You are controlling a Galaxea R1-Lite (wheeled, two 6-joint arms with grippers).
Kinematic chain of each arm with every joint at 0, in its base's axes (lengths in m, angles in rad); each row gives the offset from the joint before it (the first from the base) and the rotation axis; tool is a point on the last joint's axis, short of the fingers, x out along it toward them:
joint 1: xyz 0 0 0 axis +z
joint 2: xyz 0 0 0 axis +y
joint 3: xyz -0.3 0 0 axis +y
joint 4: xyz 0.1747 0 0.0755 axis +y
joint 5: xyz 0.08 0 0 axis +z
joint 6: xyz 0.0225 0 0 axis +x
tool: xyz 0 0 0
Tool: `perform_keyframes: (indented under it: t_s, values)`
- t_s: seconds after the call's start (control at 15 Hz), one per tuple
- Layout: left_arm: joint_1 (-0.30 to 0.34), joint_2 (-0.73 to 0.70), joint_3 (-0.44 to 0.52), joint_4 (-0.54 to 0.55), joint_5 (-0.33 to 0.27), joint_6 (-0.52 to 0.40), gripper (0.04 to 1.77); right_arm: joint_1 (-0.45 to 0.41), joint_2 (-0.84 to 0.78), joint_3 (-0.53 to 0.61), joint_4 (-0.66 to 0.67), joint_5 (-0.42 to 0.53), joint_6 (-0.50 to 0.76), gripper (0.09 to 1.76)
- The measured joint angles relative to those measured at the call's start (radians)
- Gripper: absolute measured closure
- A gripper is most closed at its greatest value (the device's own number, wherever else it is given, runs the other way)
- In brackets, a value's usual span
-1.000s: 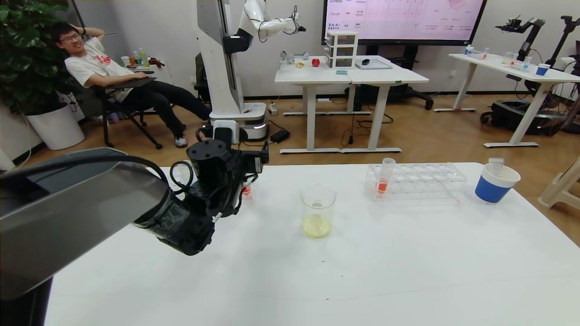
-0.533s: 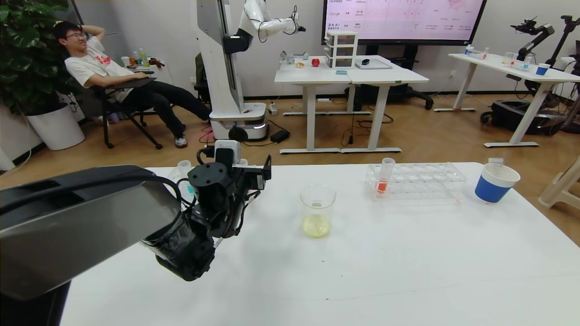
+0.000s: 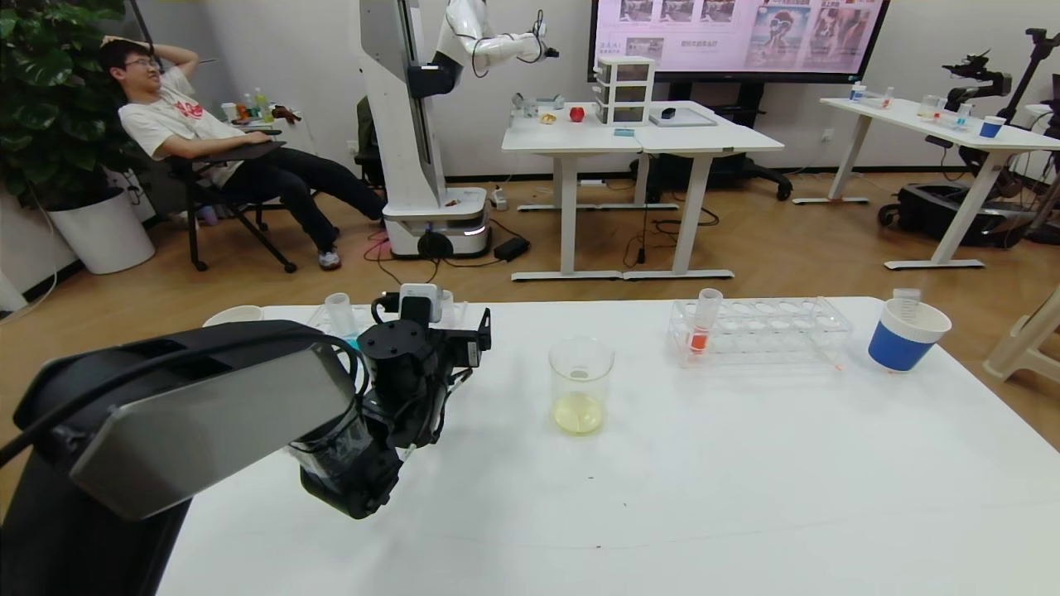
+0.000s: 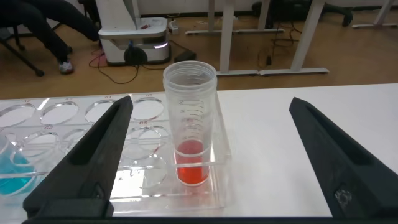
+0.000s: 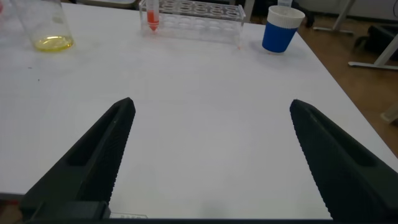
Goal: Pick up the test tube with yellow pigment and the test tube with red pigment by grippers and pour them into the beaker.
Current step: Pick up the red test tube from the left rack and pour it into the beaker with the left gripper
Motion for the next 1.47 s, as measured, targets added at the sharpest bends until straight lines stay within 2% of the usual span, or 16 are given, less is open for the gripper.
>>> perform_keyframes:
  t_s: [0.4,0.87,0.93,1.0,1.07,1.13,1.2,1.27,1.33,1.47]
  values:
    - [0.033,0.053,-0.087,0.005,-0.002,0.001,0.06,0.0,0.0,0.0,0.0,0.0,0.0,0.11]
    - [0.04,0.069,-0.119,0.003,-0.001,0.0,0.06,0.0,0.0,0.0,0.0,0.0,0.0,0.11]
    - [0.04,0.071,-0.12,0.002,0.0,0.0,0.1,0.0,0.0,0.0,0.0,0.0,0.0,0.11]
    - [0.04,0.072,-0.12,0.001,0.0,0.0,0.29,0.0,0.0,0.0,0.0,0.0,0.0,0.11]
    - [0.04,0.073,-0.12,0.001,-0.001,0.0,0.61,0.0,0.0,0.0,0.0,0.0,0.0,0.11]
    - [0.04,0.074,-0.12,0.001,0.0,0.0,1.1,0.0,0.0,0.0,0.0,0.0,0.0,0.11]
    - [0.04,0.074,-0.121,0.001,0.0,0.0,1.41,0.0,0.0,0.0,0.0,0.0,0.0,0.11]
    - [0.04,0.074,-0.12,0.001,-0.001,0.0,1.46,0.0,0.0,0.0,0.0,0.0,0.0,0.11]
    - [0.04,0.074,-0.12,0.001,0.0,0.0,1.25,0.0,0.0,0.0,0.0,0.0,0.0,0.11]
    - [0.04,0.074,-0.121,0.002,-0.001,0.0,1.31,0.0,0.0,0.0,0.0,0.0,0.0,0.11]
